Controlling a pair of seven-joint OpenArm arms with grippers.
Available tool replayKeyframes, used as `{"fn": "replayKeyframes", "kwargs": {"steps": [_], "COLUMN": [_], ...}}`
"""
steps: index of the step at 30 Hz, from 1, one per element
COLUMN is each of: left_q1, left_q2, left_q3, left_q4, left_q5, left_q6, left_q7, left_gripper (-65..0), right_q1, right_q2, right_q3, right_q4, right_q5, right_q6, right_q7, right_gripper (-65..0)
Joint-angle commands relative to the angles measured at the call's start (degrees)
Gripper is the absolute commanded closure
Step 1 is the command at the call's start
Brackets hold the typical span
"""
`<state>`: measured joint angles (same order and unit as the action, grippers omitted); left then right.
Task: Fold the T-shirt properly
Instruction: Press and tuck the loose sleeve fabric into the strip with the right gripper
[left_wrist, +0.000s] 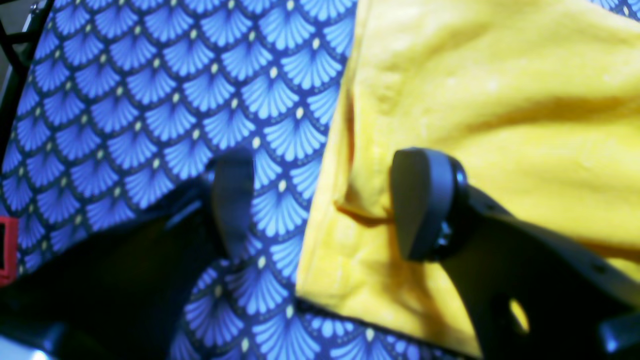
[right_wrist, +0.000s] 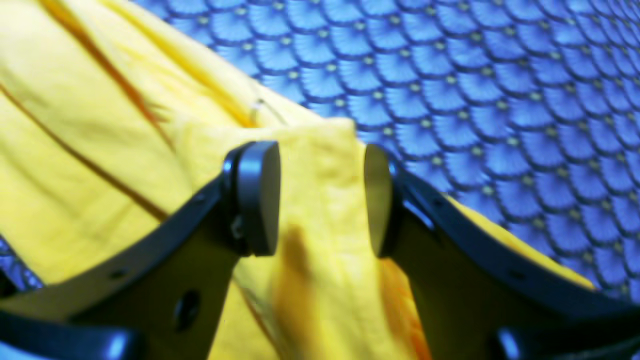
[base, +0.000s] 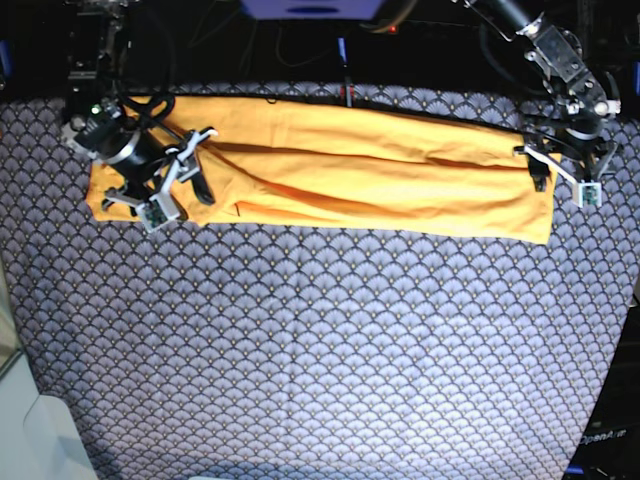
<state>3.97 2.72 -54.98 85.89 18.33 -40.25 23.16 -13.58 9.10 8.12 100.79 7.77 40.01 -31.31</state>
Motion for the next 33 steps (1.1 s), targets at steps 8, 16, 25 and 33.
{"fn": "replayKeyframes", "kwargs": {"steps": [8,16,25,33], "left_q1": [-0.6,-0.7,-0.7,-0.7], "left_q2": [-0.6,-0.6,-0.6,-0.6], "left_q3": [0.1,0.1,-0.1,-0.2], "left_q4": [0.8,0.8,0.8,0.8], "left_q5": [-0.9,-0.9,-0.9,-0.9], "left_q6": [0.2,0.2,0.2,0.2], "left_q7": [-1.3,-1.3,-1.3,-1.3], "left_gripper": [-42.1,-42.1,-42.1,-42.1], "right_q1": [4.2,5.3,6.2,6.8], "right_q2": [1.9,3.0,3.4,3.2], "right_q3": [-0.4,-0.6,-5.7,-5.6], "right_q4": [-6.0,-6.3,-7.2,-7.3], "right_q5": [0.6,0.6,0.6,0.6], "right_q6": [0.0,0.0,0.0,0.0], "right_q7": [1.1,1.0,1.0,1.0], "right_gripper": [-28.4,-28.4,-28.1,-27.3]}}
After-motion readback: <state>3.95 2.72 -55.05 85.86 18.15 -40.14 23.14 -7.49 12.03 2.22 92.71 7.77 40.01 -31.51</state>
